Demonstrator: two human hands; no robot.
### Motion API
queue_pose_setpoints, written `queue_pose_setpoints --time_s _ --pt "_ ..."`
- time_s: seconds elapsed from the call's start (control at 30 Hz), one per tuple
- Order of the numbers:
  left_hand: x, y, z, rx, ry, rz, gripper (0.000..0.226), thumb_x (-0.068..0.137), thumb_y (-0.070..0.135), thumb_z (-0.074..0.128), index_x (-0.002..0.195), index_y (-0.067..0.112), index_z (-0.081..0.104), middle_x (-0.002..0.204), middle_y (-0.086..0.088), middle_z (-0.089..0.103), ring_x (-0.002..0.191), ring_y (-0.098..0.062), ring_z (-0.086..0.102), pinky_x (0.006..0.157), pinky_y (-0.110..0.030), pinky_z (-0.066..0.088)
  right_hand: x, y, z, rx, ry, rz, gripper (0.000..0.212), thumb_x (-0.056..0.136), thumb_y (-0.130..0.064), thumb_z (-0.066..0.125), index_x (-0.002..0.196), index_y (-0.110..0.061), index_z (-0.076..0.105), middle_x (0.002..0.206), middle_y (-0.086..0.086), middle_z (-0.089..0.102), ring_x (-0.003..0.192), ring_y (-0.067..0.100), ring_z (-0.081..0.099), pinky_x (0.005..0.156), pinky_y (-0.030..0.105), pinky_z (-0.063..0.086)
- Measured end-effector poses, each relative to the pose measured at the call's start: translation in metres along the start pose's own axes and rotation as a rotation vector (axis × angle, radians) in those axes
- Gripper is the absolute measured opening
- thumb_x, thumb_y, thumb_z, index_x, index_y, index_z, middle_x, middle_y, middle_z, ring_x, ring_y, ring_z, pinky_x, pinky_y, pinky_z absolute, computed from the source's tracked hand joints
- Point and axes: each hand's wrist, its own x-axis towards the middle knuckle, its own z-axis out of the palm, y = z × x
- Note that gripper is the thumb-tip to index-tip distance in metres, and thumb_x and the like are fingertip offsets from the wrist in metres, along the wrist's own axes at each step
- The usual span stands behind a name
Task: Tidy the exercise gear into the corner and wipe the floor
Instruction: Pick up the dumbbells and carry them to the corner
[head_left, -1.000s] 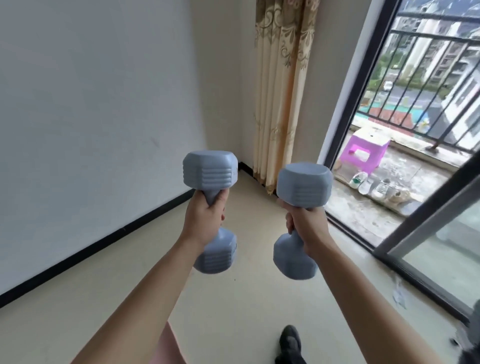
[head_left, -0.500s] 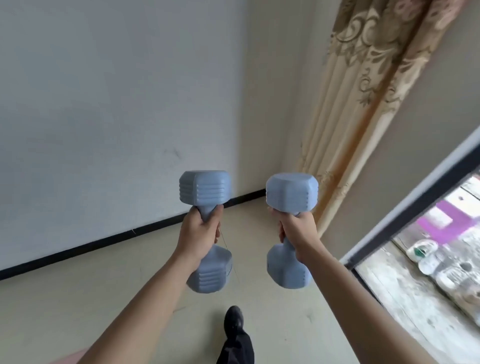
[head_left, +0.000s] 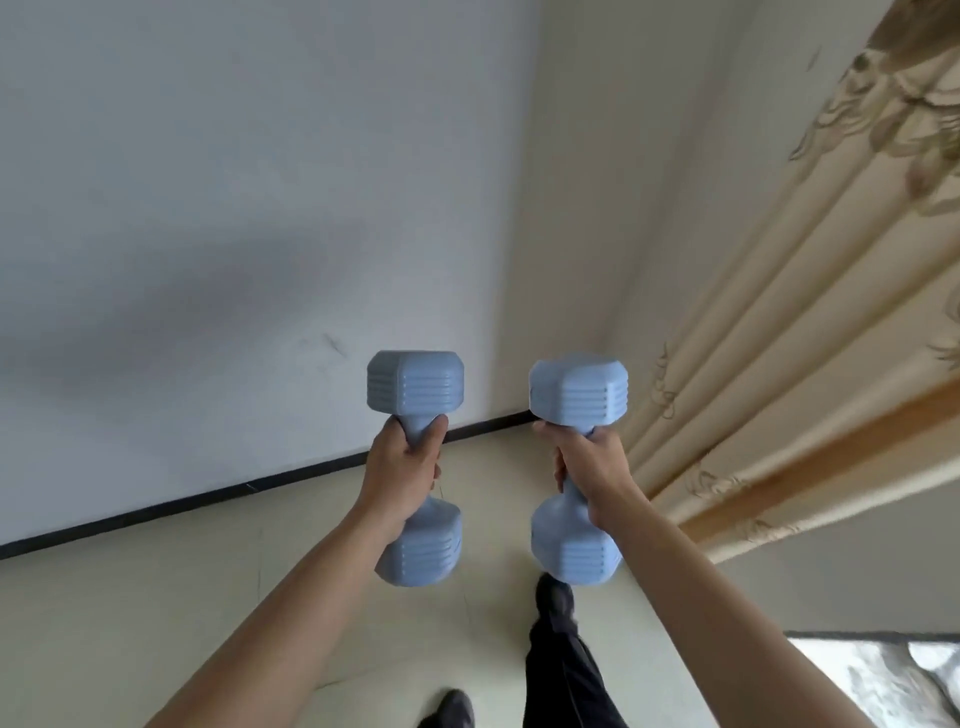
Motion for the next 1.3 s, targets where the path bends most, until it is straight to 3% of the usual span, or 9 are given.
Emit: queue_pose_setpoints --time_s 0.27,0.43,0.6,0.7,0.97,1.13,1.3 --pt "0.137 -0.048 0.082 0.063 0.148 -0.260 0.012 0.089 0.011 0.059 0.090 0.007 0.048 0.067 -0.008 0.057 0.051 -0.014 0.053 0.049 -0.029 0.044 0.196 0.015 0.009 -0.125 -0.124 0.209 0.016 0.085 -0.019 0.072 0.077 -0.013 0.060 0.055 0.002 0.054 0.051 0.017 0.051 0.055 0.032 0.043" --pt "0.205 -0.115 0.111 0.079 0.136 -0.437 0.013 0.091 0.014 0.058 0.095 0.009 0.047 0.074 -0.007 0.056 0.057 -0.015 0.055 0.052 -0.029 0.045 0.285 0.065 0.033 -0.222 -0.162 0.344 0.010 0.085 -0.015 0.070 0.087 -0.012 0.060 0.062 0.003 0.055 0.054 0.015 0.051 0.057 0.031 0.044" --pt "0.282 -0.236 0.133 0.143 0.141 -0.531 0.018 0.082 0.029 0.060 0.089 0.019 0.047 0.083 -0.008 0.059 0.068 -0.026 0.059 0.060 -0.041 0.051 0.372 0.159 0.069 -0.300 -0.117 0.433 0.009 0.083 -0.010 0.060 0.077 -0.015 0.056 0.064 0.001 0.054 0.057 0.016 0.050 0.058 0.030 0.042" --pt "0.327 -0.334 0.147 0.188 0.107 -0.583 0.016 0.087 0.027 0.059 0.091 0.019 0.046 0.084 -0.006 0.059 0.070 -0.026 0.061 0.064 -0.042 0.052 0.427 0.246 0.096 -0.350 -0.118 0.475 0.010 0.083 -0.010 0.055 0.075 -0.015 0.055 0.065 0.000 0.055 0.058 0.016 0.051 0.061 0.031 0.042" --pt "0.409 -0.550 0.190 0.213 0.095 -0.658 0.019 0.088 0.033 0.061 0.096 0.018 0.052 0.092 -0.006 0.064 0.080 -0.026 0.067 0.076 -0.047 0.056 0.538 0.446 0.143 -0.408 -0.192 0.570 0.007 0.082 -0.017 0.058 0.088 -0.018 0.061 0.079 0.000 0.062 0.072 0.018 0.058 0.072 0.034 0.047" --pt "0.450 -0.631 0.214 0.209 0.057 -0.688 0.023 0.092 0.030 0.060 0.105 0.014 0.050 0.103 -0.008 0.064 0.093 -0.027 0.068 0.083 -0.044 0.055 0.591 0.524 0.158 -0.387 -0.194 0.588 0.013 0.086 -0.020 0.066 0.099 -0.018 0.064 0.086 0.000 0.064 0.077 0.018 0.062 0.079 0.040 0.052" --pt "0.491 -0.670 0.233 0.181 0.047 -0.646 0.024 0.090 0.029 0.063 0.102 0.013 0.050 0.103 -0.012 0.066 0.092 -0.029 0.069 0.081 -0.050 0.056 0.643 0.562 0.173 -0.415 -0.151 0.492 0.030 0.090 -0.020 0.069 0.118 -0.013 0.060 0.096 0.001 0.066 0.082 0.017 0.065 0.090 0.043 0.055"
